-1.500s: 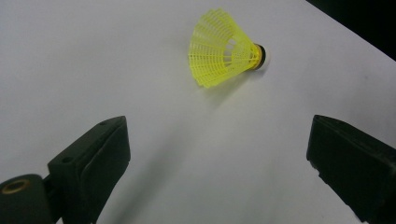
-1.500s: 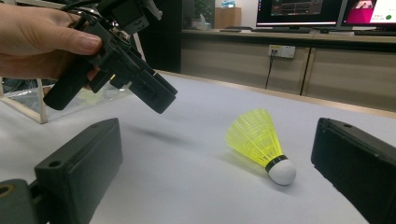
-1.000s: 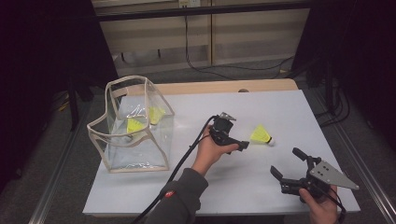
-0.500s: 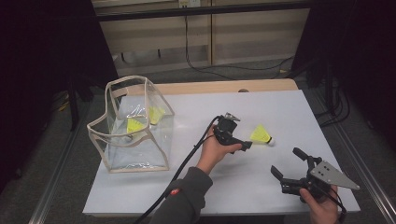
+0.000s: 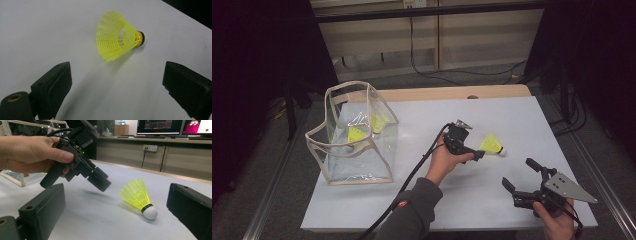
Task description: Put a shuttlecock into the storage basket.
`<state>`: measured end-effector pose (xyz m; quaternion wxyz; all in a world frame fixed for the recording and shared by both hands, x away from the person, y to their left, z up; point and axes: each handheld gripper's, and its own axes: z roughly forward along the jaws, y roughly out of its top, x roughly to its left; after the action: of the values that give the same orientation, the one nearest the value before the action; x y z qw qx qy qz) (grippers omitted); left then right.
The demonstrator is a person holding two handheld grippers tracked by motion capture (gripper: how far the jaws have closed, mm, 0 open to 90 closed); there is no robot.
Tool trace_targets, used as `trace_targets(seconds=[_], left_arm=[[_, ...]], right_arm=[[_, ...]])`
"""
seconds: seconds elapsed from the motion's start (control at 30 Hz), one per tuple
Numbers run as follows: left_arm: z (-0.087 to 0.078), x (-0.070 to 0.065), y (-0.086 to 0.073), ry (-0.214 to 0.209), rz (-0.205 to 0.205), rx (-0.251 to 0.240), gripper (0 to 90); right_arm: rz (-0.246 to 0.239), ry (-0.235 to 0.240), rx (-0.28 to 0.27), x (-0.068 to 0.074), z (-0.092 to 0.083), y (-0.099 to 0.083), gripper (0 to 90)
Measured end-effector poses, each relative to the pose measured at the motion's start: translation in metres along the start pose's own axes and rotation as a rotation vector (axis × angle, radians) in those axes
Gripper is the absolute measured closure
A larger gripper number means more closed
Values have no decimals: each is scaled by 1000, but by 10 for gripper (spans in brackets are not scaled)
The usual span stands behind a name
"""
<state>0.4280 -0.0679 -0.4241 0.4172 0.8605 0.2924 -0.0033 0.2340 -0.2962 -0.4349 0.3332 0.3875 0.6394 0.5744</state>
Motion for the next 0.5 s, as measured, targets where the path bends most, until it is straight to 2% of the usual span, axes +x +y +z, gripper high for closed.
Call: trace_targets(seconds=[0.5], left_arm=[[10, -2, 2, -18, 12, 4, 140]], right_arm=[[4, 2, 1, -1, 0, 0, 19]])
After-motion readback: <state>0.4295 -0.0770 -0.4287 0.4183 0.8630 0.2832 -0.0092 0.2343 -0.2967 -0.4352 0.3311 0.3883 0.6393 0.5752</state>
